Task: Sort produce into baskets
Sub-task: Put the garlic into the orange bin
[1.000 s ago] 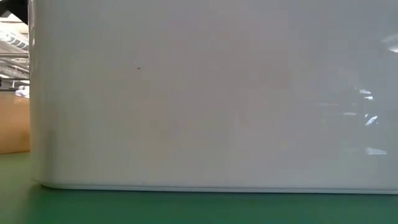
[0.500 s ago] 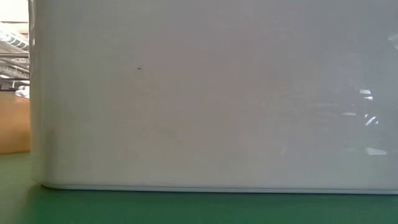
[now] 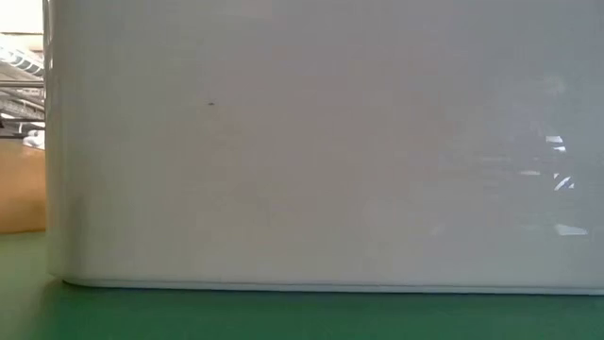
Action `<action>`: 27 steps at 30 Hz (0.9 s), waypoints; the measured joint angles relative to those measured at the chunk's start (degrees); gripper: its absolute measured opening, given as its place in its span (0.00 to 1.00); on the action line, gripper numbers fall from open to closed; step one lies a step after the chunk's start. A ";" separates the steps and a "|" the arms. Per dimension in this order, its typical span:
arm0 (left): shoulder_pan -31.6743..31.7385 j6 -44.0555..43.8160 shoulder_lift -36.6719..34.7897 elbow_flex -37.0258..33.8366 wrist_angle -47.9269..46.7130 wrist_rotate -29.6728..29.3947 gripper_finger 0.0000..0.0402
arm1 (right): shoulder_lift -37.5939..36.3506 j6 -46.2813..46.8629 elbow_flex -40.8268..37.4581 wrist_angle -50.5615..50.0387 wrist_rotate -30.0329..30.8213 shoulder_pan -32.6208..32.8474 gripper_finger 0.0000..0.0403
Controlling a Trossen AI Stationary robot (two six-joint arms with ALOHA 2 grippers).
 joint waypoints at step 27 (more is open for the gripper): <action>3.50 4.35 6.20 6.71 -8.04 1.77 0.65 | -31.89 -2.82 -30.52 34.56 -0.92 -1.88 0.45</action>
